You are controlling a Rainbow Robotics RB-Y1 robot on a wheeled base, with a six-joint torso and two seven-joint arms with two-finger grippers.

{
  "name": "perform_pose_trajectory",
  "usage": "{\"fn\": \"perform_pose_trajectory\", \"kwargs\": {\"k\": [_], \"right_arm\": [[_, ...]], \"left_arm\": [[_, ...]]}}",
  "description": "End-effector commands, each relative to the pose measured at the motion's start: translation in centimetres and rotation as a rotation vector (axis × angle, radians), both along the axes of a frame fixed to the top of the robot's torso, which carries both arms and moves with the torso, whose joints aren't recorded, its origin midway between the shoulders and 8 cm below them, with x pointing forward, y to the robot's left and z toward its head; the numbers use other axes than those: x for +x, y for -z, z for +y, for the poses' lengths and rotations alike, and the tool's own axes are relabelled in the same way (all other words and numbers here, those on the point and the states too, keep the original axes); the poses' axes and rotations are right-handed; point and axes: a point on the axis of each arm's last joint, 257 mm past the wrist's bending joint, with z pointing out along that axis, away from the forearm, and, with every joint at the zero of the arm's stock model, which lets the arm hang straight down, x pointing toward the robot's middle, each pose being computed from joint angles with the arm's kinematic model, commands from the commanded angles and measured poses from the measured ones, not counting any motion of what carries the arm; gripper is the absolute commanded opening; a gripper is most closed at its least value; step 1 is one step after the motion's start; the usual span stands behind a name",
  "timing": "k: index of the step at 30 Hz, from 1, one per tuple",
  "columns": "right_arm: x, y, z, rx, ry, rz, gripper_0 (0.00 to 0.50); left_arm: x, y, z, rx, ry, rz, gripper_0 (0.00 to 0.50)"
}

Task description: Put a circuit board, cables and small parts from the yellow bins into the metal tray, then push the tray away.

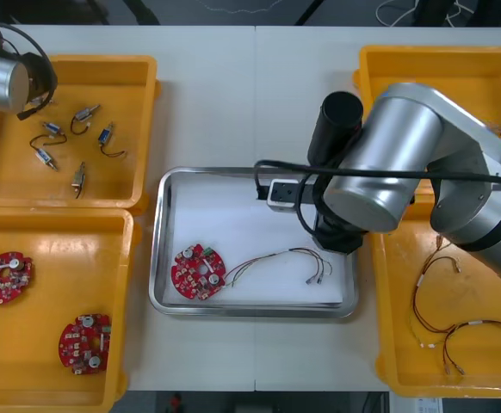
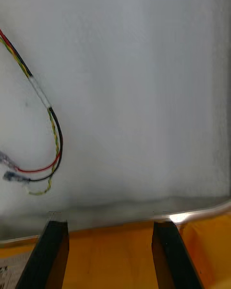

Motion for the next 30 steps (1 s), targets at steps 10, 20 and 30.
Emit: {"fn": "perform_pose_trajectory", "kwargs": {"k": [10,20,30], "right_arm": [[3.8,-10.6,-1.8,0.251,0.172,-0.179,0.500],[6.6,-15.5,-11.8,0.323,0.453,-0.334,0.500],[7.7,-18.3,-20.0,0.282,0.700,-0.496,0.500]], "left_arm": [[2.2,-2.2,-1.4,0.096,0.072,-0.065,0.500],[2.0,-0.6,-1.2,0.106,0.070,-0.040,0.500],[2.0,0.3,-0.8,0.121,0.082,-0.067,0.500]]}}
